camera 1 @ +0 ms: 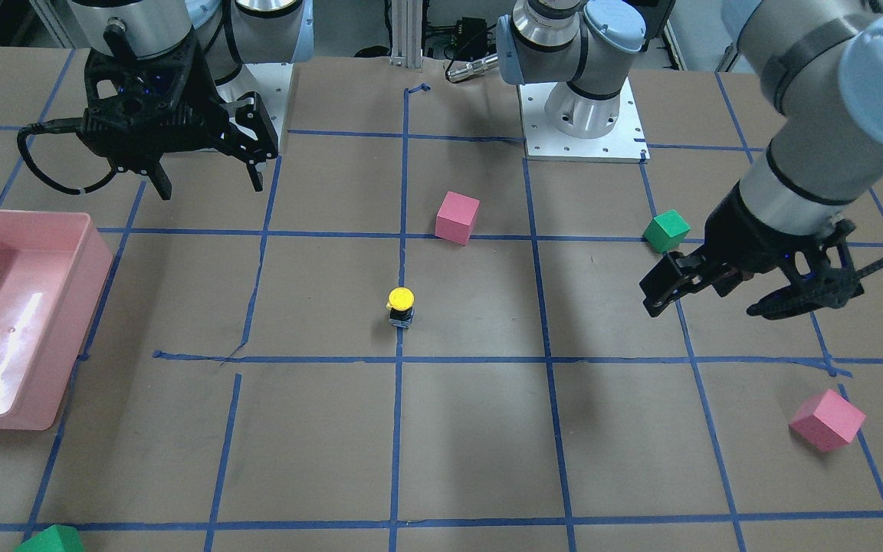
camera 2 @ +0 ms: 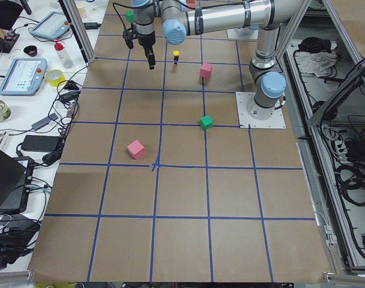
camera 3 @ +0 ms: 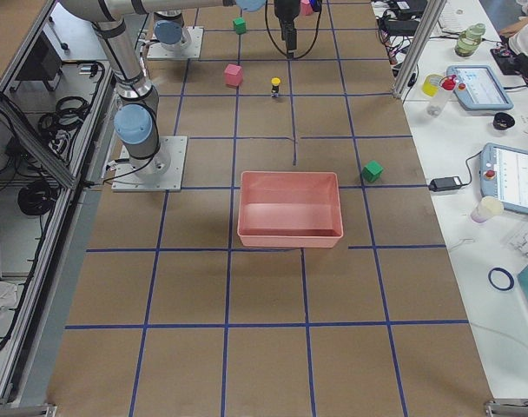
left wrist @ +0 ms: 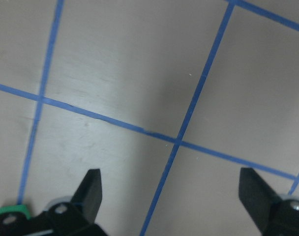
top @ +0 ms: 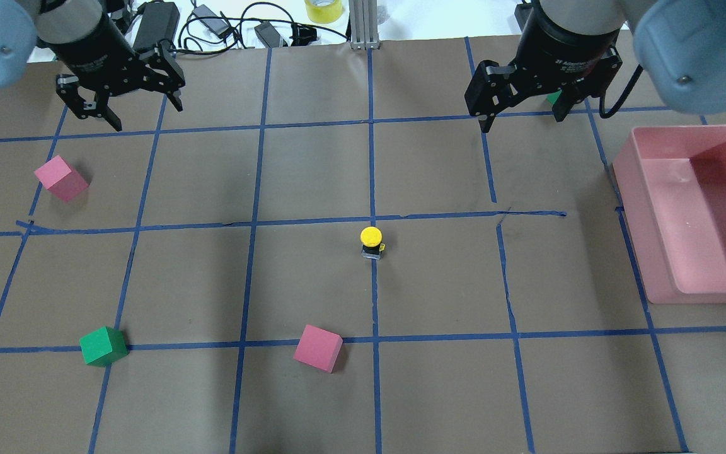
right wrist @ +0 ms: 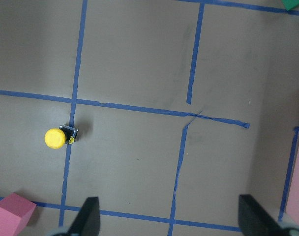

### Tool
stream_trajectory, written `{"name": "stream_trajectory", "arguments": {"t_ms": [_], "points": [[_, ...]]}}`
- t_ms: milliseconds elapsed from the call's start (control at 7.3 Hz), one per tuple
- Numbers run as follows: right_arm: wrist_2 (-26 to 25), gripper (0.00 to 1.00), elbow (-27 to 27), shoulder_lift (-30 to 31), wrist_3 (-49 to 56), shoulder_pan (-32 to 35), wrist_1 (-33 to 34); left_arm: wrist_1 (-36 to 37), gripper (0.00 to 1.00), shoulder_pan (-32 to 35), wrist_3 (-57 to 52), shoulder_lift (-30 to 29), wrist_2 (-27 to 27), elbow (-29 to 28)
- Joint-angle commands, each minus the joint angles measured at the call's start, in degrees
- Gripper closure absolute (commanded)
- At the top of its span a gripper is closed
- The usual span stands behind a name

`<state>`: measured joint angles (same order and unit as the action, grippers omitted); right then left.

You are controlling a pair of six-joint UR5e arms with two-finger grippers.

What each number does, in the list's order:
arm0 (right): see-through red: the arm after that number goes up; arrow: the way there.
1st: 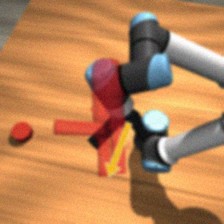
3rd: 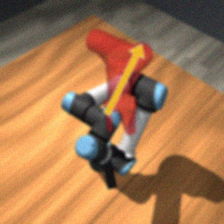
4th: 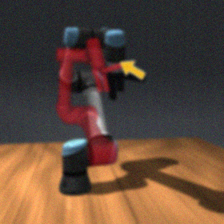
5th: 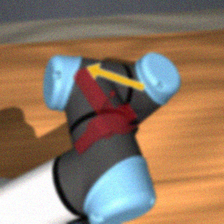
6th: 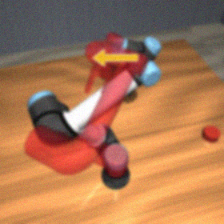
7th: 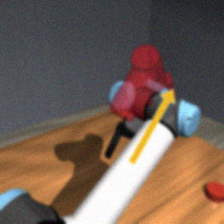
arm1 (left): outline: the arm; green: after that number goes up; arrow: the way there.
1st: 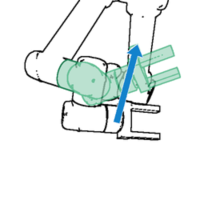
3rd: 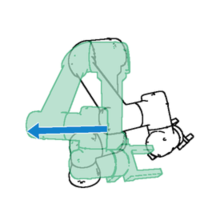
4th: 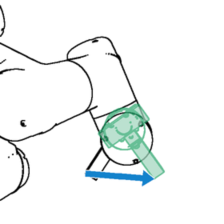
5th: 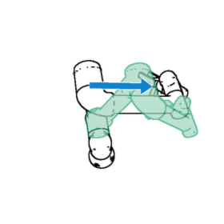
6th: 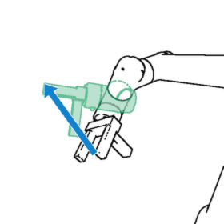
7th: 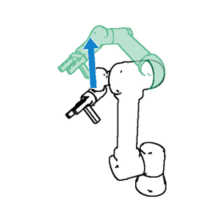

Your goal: Align button upright

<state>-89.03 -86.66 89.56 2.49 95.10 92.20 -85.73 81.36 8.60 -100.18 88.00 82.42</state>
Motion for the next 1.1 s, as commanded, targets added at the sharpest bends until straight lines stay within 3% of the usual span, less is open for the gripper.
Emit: {"name": "stream_trajectory", "arguments": {"t_ms": [0,137,959], "points": [[0.00,0.00,0.00,0.00,-0.03,0.00,0.00,-2.25,0.00,-0.41,-4.36,4.19,0.93,-0.34],[0.00,0.00,0.00,0.00,-0.03,0.00,0.00,-2.69,0.00,-0.06,-8.38,5.16,4.07,0.02],[0.17,0.00,0.00,0.00,-0.03,0.00,0.00,-4.36,0.00,4.68,-10.97,6.93,4.37,2.74]]}}
